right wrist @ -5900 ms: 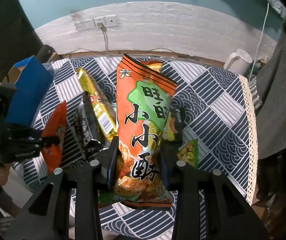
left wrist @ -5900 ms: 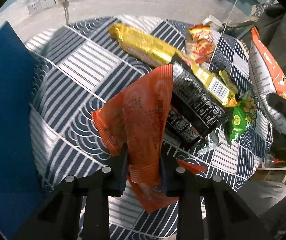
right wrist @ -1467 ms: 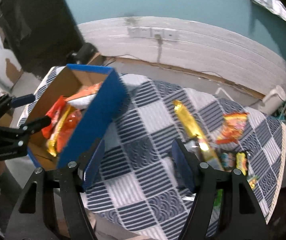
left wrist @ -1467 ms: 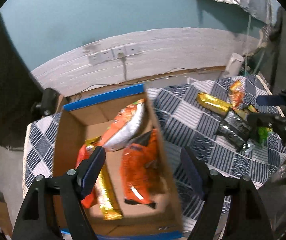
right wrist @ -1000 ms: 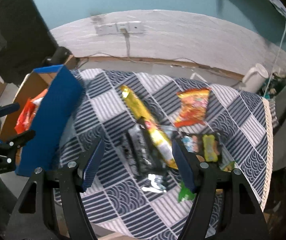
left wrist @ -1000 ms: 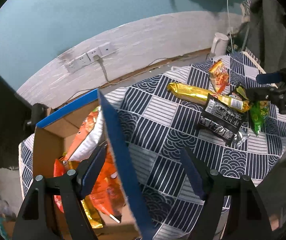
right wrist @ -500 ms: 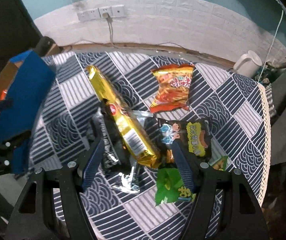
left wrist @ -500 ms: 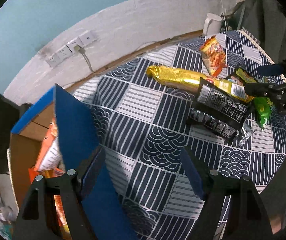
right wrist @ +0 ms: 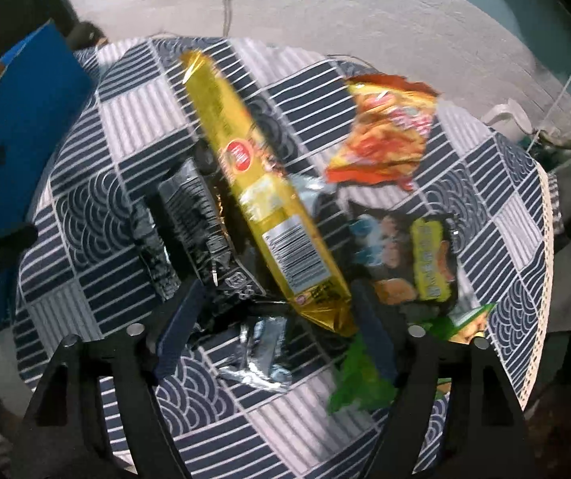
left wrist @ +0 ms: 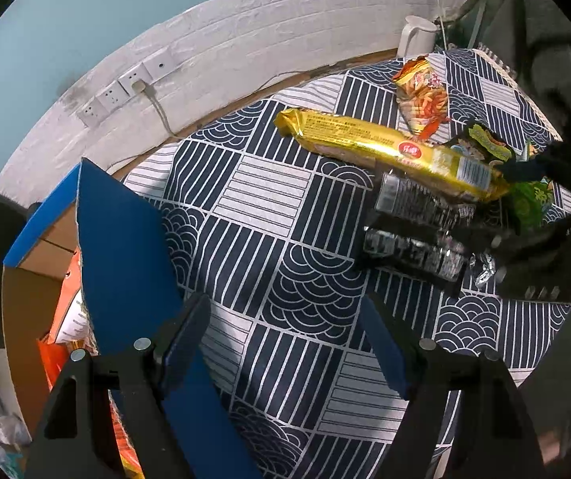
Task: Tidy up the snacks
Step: 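Move both tools back toward the remaining snacks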
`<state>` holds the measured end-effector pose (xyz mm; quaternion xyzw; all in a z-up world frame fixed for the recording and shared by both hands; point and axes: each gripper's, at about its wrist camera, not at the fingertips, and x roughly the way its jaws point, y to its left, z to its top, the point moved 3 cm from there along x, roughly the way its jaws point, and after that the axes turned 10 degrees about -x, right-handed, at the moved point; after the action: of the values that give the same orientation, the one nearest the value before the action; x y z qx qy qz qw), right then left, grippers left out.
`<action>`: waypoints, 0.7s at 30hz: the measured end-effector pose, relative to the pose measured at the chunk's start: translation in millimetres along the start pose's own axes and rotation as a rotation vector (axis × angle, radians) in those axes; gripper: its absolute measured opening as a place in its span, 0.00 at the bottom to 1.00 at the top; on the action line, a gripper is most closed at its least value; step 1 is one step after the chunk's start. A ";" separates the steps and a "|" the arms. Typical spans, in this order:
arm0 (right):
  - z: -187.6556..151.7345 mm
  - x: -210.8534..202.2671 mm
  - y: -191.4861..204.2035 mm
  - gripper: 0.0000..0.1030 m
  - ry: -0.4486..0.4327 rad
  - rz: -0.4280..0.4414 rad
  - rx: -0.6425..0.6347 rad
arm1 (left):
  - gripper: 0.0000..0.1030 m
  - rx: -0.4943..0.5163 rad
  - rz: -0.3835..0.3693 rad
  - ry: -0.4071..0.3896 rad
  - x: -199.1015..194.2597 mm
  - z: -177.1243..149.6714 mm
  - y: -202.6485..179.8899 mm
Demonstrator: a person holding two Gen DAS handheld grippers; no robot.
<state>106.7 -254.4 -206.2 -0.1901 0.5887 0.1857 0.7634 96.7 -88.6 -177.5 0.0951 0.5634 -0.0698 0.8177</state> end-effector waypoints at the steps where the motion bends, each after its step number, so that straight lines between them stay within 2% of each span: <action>1: -0.3 2.0 4.4 0.77 0.006 0.002 -0.008 | 0.77 -0.001 0.001 0.001 0.5 0.1 0.5; 8: -3.0 -9.9 13.4 0.77 -0.008 0.024 -0.001 | 0.79 -0.034 -0.017 0.023 2.3 -1.7 5.9; 15: -18.8 -43.5 -12.7 0.77 -0.052 0.024 0.095 | 0.80 -0.060 -0.064 0.071 5.7 -2.4 -7.1; 21: -40.2 -54.4 -45.7 0.77 -0.054 0.001 0.195 | 0.80 -0.044 -0.074 0.090 10.7 -1.6 -25.3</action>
<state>83.7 -317.3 -159.6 -0.1093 0.5834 0.1330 0.7937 93.4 -112.9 -190.0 0.0593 0.6042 -0.0830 0.7903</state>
